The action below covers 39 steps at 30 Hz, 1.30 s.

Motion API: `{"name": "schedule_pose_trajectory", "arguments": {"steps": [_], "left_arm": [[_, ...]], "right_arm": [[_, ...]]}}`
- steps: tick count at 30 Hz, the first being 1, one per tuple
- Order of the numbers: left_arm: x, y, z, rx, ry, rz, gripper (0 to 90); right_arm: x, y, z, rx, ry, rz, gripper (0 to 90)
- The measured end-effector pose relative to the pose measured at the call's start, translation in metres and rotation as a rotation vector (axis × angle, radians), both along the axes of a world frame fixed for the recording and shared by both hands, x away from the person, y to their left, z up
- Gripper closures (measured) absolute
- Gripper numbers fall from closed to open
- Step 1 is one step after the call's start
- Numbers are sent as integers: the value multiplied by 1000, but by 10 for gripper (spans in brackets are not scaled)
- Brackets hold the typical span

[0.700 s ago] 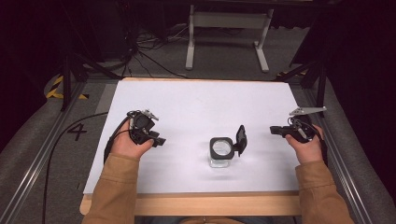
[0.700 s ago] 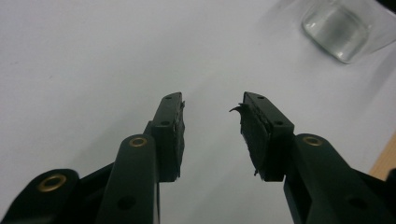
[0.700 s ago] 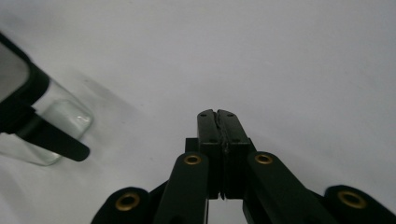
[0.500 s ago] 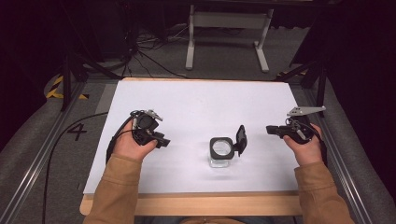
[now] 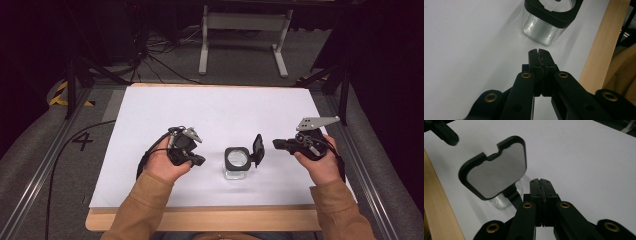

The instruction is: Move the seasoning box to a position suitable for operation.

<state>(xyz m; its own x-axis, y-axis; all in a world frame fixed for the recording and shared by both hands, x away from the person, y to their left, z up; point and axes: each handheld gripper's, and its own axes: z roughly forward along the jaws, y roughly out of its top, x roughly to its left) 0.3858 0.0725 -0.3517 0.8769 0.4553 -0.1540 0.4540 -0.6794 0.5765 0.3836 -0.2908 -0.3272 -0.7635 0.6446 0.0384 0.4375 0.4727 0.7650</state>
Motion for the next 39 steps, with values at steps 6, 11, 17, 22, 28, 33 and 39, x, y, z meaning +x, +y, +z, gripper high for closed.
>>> {"name": "schedule_pose_trajectory", "arguments": {"steps": [6, 11, 17, 22, 28, 33, 39], "left_arm": [[4, -22, -22, 1, 14, -29, 900], [3, -36, -32, -15, 12, -50, 900], [4, -48, -41, -30, 9, -49, 900], [3, -49, -41, -25, 2, -36, 900], [4, -50, -41, -23, -5, -32, 900], [4, -50, -41, -21, -3, -31, 900], [3, -51, -41, -11, -9, -23, 900]], "right_arm": [[-5, 10, 1, -9, -3, 34, 895], [-8, 15, 2, -7, -8, 50, 895], [-9, 16, 4, -3, -14, 49, 895], [-11, 19, 4, -4, -20, 58, 895], [-12, 22, 3, -3, -21, 70, 895], [-14, 29, 4, -7, -29, 87, 896], [-16, 34, 3, -13, -32, 92, 896]]}}
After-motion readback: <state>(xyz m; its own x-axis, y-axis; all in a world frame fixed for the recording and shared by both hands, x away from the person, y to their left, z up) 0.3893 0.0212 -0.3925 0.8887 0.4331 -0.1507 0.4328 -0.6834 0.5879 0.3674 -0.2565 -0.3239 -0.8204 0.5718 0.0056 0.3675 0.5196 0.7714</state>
